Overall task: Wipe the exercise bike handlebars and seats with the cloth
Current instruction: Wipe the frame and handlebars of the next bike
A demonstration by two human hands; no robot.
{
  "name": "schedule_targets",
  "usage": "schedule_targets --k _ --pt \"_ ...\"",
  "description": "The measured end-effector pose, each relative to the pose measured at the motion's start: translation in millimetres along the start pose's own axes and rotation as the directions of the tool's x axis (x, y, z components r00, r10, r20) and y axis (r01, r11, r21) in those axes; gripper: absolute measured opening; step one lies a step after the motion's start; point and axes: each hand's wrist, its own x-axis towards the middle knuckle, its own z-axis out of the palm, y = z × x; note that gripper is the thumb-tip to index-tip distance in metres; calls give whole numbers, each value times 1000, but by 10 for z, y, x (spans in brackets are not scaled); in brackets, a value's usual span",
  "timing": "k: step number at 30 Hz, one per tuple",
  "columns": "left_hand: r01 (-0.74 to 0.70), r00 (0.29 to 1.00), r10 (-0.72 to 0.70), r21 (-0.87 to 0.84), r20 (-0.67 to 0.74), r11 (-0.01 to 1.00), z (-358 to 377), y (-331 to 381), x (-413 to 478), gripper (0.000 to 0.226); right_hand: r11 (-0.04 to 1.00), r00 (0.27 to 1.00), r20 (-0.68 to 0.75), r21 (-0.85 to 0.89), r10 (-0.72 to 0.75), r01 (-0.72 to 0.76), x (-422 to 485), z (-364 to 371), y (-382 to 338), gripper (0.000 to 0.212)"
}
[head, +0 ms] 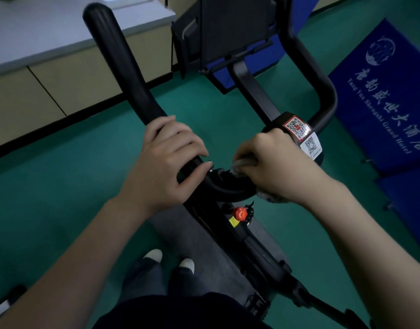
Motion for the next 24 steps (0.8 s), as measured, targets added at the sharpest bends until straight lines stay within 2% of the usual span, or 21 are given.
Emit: schedule_targets --k 5,8,10,13,18,20,22,24 --pt "33 999 -33 -11 -16 999 -113 -171 64 25 967 994 63 231 91 -103 70 71 -227 5" --pt "29 1000 -29 -32 -9 999 -116 -215 55 25 868 975 -22 460 223 -188 143 152 -334 14" --pt "33 999 -34 -40 -9 999 -103 -217 44 25 822 957 -74 534 279 -199 140 215 -384 13" --pt "41 999 -41 -40 -16 998 -89 -215 34 23 851 975 -53 500 215 -161 48 186 -359 9" --pt "34 999 -34 -33 -20 999 -77 -218 44 21 960 999 27 276 36 -42 -83 50 -140 8" --pt "26 999 -27 -26 -22 999 -74 -224 46 22 967 997 -77 255 26 -5 -134 70 -44 10" --pt "28 999 -28 -25 -24 999 -69 -225 43 25 957 973 -230 287 23 45 -224 133 23 12" --pt "32 999 -32 -22 -27 999 -58 -225 40 26 942 949 -316 322 16 91 -332 230 15 12"
